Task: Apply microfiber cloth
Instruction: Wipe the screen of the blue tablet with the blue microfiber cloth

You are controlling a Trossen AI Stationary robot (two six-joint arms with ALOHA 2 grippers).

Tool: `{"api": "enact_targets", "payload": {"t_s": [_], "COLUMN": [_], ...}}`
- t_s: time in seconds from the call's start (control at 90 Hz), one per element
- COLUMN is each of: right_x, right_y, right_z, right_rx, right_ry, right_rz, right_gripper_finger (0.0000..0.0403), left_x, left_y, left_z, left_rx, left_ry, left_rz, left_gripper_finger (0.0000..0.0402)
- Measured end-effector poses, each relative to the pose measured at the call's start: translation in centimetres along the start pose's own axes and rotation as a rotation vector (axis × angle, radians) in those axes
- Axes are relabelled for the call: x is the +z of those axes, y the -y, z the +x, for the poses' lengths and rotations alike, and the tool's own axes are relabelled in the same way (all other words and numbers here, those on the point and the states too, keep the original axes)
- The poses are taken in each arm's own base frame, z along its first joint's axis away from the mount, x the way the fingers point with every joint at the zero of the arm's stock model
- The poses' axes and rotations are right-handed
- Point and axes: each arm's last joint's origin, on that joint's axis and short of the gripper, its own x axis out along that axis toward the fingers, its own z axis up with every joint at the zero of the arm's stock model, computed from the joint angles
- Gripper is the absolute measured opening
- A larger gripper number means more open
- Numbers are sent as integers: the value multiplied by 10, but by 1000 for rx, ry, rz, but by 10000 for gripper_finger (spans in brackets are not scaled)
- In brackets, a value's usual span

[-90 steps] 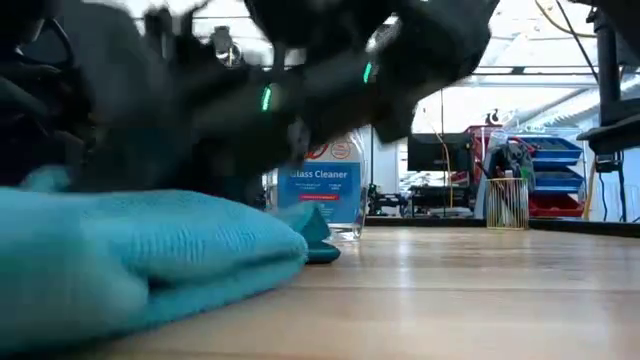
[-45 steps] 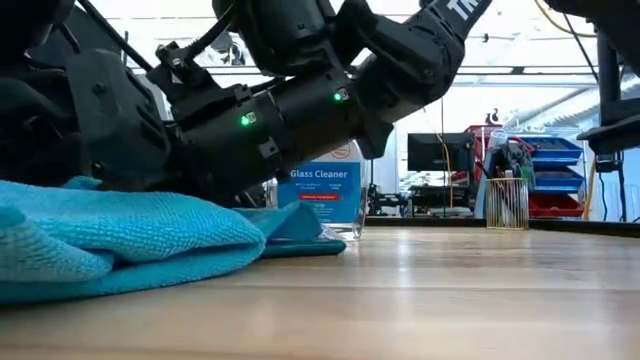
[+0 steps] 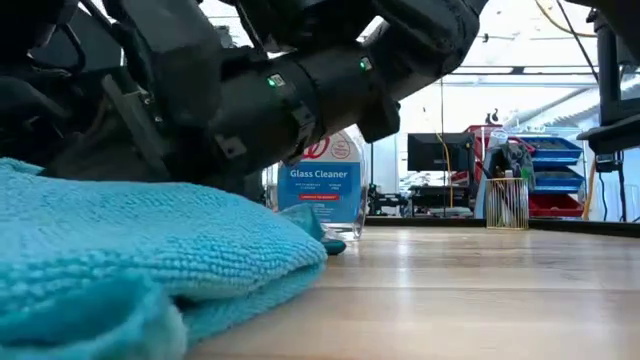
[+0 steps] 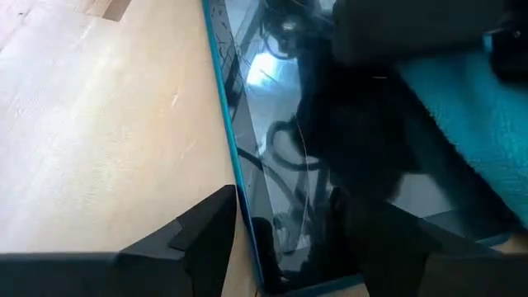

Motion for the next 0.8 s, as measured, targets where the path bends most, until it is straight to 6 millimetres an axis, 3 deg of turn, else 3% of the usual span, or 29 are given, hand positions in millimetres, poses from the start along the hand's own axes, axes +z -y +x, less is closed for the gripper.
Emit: {"api": "enact_targets", "payload": {"t_s": [0.111,0.211,0.389,0.456,0.544,0.667,0.8], "right_x": [15,43,41,46,41,18,14], "right_y": [-15,-38,-45,-40,-24,2,7], "right_z": [-22,-63,-122,-136,-138,-121,-109], "right_rx": [-12,-67,-448,-597,-688,-695,-626], "right_ry": [-92,-178,-459,-459,-446,-374,-225], "right_rz": [-35,-93,-157,-161,-142,-97,-67], "right_gripper_finger": [0,0,0,0,0,0,0], "left_x": [0,0,7,17,23,18,9], "left_y": [0,1,12,21,30,36,39], "left_z": [0,-4,-22,-33,-44,-46,-41], "left_rx": [-1,-17,-92,-142,-183,-202,-177], "left_ry": [2,2,-1,38,77,72,32], "left_rz": [3,9,29,24,24,8,-19], "left_gripper_finger": [203,203,203,203,203,203,203]}}
